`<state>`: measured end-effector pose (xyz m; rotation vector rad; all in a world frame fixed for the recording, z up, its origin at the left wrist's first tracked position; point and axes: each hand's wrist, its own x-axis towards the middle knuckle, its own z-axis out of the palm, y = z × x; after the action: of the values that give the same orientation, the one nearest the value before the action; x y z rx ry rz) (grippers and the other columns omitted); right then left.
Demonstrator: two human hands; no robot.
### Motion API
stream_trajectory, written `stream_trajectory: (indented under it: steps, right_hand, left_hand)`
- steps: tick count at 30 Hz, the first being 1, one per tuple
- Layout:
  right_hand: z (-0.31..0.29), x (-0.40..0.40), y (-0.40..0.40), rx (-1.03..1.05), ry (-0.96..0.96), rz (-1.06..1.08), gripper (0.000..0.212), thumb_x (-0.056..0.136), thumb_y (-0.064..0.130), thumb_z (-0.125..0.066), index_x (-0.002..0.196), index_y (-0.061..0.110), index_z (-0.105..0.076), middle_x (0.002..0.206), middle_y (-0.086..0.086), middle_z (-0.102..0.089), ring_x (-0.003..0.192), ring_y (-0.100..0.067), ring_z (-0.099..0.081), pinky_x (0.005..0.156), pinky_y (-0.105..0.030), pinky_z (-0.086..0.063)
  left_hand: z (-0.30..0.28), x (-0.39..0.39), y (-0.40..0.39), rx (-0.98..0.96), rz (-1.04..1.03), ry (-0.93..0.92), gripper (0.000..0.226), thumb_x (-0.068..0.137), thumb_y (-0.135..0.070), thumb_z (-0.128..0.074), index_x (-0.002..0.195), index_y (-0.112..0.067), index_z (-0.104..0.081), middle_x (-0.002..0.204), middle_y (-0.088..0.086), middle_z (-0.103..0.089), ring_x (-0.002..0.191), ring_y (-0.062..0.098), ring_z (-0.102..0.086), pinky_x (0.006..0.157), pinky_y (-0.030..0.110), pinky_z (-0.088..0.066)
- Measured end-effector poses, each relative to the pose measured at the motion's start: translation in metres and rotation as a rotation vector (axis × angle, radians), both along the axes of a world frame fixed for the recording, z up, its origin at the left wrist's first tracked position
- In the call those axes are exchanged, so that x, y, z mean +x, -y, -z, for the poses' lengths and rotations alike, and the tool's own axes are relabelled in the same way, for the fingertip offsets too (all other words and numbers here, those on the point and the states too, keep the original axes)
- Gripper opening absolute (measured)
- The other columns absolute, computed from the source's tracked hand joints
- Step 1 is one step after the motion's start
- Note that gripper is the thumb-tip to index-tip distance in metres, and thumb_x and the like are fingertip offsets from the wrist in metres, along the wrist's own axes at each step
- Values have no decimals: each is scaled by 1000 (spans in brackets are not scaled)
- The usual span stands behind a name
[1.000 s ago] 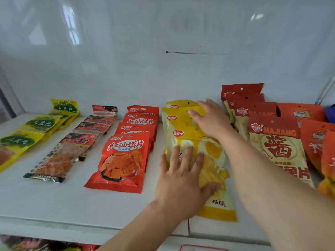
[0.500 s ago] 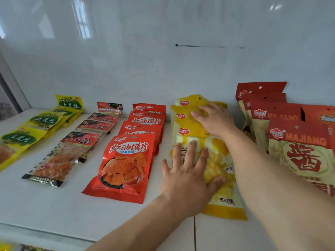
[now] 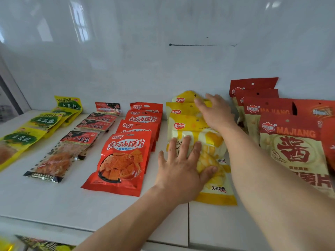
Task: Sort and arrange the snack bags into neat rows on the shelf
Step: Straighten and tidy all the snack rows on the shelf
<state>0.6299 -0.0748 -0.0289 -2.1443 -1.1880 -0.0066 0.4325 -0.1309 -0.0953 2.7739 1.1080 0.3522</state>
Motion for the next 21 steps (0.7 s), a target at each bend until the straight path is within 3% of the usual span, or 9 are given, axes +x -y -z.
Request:
stream_trajectory:
  steps: [3, 5, 8, 11, 15, 19, 21]
  right_hand:
    - [4, -5, 24, 106, -313, 26, 96, 83, 83, -30, 154, 19, -31, 158, -8, -32, 146, -30, -29, 116, -51, -27]
    - [17, -14, 44, 97, -508, 39, 96, 83, 84, -29, 155, 20, -26, 159, -6, -33, 144, -30, -32, 116, -52, -29]
    - [37, -27, 64, 128, -641, -13, 89, 88, 79, -31, 157, 24, -20, 161, -1, -28, 146, -25, -30, 116, -49, -28]
    - [46, -32, 65, 160, -628, -26, 81, 94, 70, -33, 158, 24, -15, 162, -1, -26, 147, -25, -28, 118, -44, -26]
    - [50, -37, 68, 194, -552, -28, 72, 99, 60, -37, 155, 19, -24, 157, -4, -37, 143, -27, -35, 115, -39, -28]
    - [41, -46, 80, 146, -452, 5, 74, 100, 60, -34, 156, 13, -23, 161, -9, -28, 147, -27, -28, 117, -37, -24]
    - [34, -49, 92, 107, -367, -10, 68, 101, 56, -36, 153, 12, -32, 158, -9, -35, 144, -27, -34, 114, -36, -28]
  left_hand:
    - [-1, -1, 1, 31, -11, 4, 77, 91, -77, -9, 158, -38, -2, 167, -8, 8, 153, 24, 16, 120, 57, 4]
    - [-2, -1, 0, 15, -19, 15, 73, 92, -72, -3, 158, -40, -2, 167, -10, 9, 153, 21, 17, 120, 53, 8]
    - [-2, 0, 0, 21, -31, 12, 69, 94, -68, -3, 157, -41, 0, 167, -11, 9, 153, 19, 16, 120, 50, 9]
    - [-1, 1, 1, 60, -42, -3, 65, 98, -65, -9, 158, -41, -1, 168, -10, 8, 153, 20, 13, 121, 50, 8]
    - [-1, 2, 2, 77, -51, -38, 65, 99, -65, -10, 158, -40, -1, 168, -9, 8, 153, 22, 14, 121, 51, 6]
    - [-1, 2, 4, 56, -63, -16, 66, 98, -66, -14, 158, -40, -5, 168, -9, 4, 154, 22, 11, 123, 51, 5]
    - [-3, 1, 6, 57, -78, 23, 66, 98, -66, -20, 158, -39, -11, 168, -8, -1, 154, 22, 7, 123, 49, 3]
